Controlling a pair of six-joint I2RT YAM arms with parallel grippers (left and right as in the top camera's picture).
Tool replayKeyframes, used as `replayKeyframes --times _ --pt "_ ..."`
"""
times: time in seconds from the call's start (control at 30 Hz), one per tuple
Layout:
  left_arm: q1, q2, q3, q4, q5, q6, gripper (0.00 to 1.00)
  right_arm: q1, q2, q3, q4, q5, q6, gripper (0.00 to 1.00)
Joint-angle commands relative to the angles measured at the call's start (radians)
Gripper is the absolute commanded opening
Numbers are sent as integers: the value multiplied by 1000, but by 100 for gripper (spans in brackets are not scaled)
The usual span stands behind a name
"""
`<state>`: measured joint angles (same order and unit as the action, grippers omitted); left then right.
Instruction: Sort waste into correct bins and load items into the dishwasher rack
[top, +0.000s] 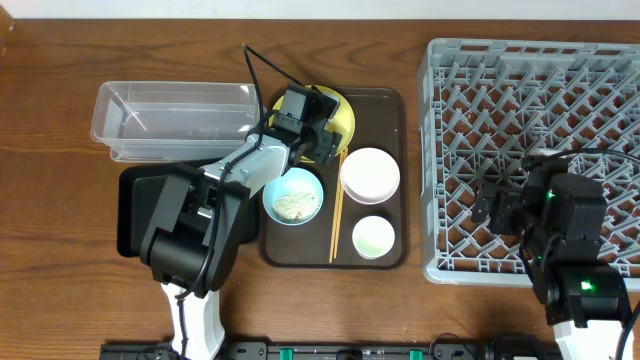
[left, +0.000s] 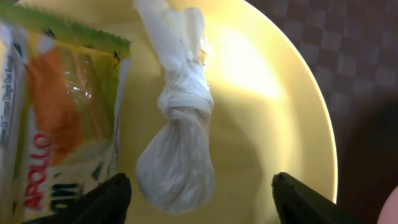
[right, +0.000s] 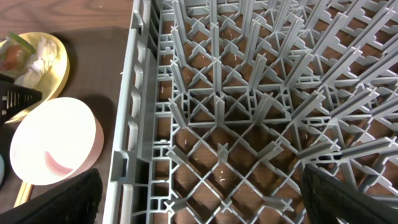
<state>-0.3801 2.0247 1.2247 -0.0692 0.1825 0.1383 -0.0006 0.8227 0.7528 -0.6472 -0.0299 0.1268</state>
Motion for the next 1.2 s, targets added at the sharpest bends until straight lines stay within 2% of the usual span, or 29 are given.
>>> replayKeyframes --times 0.0,0.17,0.33,0.6,0.7,0.87,1.0,1.1,1.17 --pt "-1 7 14 4 -15 15 69 14 -2 22 -1 -5 15 99" --pt "-1 7 14 3 -14 14 56 14 -2 22 -1 -5 15 99" --pt "-1 7 13 0 -14 14 47 14 -2 22 0 -5 15 99" --pt "-1 6 14 0 -14 14 13 14 -2 22 -1 -5 15 99" --pt "-1 2 14 -2 -14 14 6 14 -2 22 0 -5 15 99" --pt "-1 -52 14 -27 -11 -2 7 14 -2 22 -1 -5 15 99" --pt "2 -163 14 -71 -11 -26 6 14 -2 22 0 -5 15 99" --pt "20 -258 14 -121 -32 -81 6 14 -2 22 0 -5 15 99" --pt "45 -312 14 -163 -90 -160 6 14 -2 22 0 -5 15 99"
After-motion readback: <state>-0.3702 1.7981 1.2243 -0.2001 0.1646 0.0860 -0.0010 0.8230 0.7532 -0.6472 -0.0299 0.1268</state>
